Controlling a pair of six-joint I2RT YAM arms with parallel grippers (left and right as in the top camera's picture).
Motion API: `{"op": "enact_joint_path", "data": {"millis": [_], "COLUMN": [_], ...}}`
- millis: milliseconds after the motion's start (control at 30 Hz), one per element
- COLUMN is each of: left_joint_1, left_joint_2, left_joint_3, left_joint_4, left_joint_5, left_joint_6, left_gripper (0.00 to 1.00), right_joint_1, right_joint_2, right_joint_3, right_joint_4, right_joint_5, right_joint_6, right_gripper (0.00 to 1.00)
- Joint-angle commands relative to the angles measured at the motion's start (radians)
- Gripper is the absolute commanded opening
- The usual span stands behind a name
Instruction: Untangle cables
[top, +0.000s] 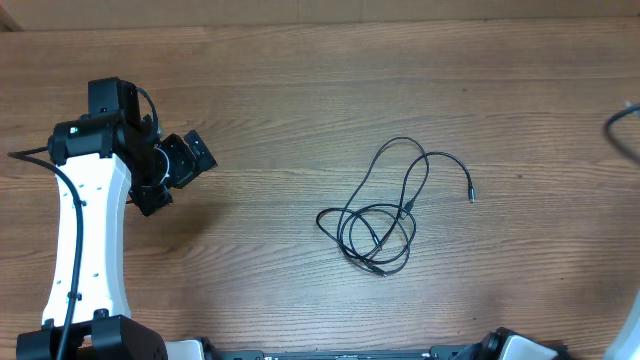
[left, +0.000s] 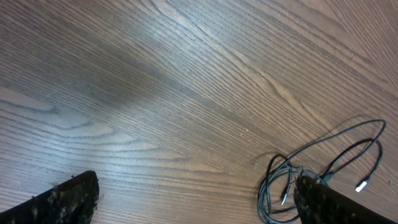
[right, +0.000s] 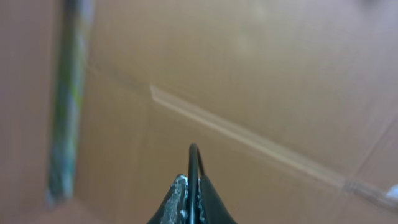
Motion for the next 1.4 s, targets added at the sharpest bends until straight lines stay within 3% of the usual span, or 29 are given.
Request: {"op": "enact_joint_path", "data": {"millis": [0,167,300,533,567,633,700,900,1033,1367], "left_joint_1": [-0.002,-0.002,-0.002,-0.002,-0.002,-0.002,-0.002,-0.002,-0.002,-0.001], "left_joint_2": [0.000,0.000,0.000,0.000,0.000,0.000,0.000,0.000,0.000,0.000], "left_joint_3": [0.005,0.005,0.005,0.005,0.005,0.005,0.005,0.005,0.005,0.005], "left_joint_4": [0.002,0.002,0.002,0.002,0.002,0.002,0.002,0.002,0.002,0.002], "left_joint_5": [-0.009,-0.009,-0.009,-0.009,-0.009,-0.009,-0.009,-0.009,-0.009,-0.009], "left_joint_6": [0.021,0.021,0.021,0.021,0.021,0.021,0.021,0.021,0.021,0.021], "left_gripper": [1.00,1.00,1.00,1.00,1.00,1.00,1.00,1.00,1.00,0.99], "right_joint_1": [-0.126,-0.277,-0.358,-0.423,-0.423,-0.423,-0.423,-0.423,-0.417,-0.320], "right_joint_2": [0.078,0.253,0.386,0.555,0.568,0.582,0.584,0.566,0.517,0.251], "right_joint_3": [0.014,0.014,0.013,0.013,0.013,0.013,0.013,0.014,0.014,0.014], "right_joint_4": [-0.101,-0.240,-0.318,-0.344,-0.343,-0.340,-0.336,-0.370,-0.410,-0.563], "right_joint_5": [-0.174,-0.233,-0.394,-0.596,-0.597,-0.597,-0.597,-0.597,-0.613,-1.208], "right_joint_6": [0.163,0.164,0.217,0.220,0.220,0.238,0.275,0.300,0.400,0.495], "right_gripper": [0.04,0.04,0.04,0.04,0.10,0.46,1.00,1.00,1.00,1.00]}}
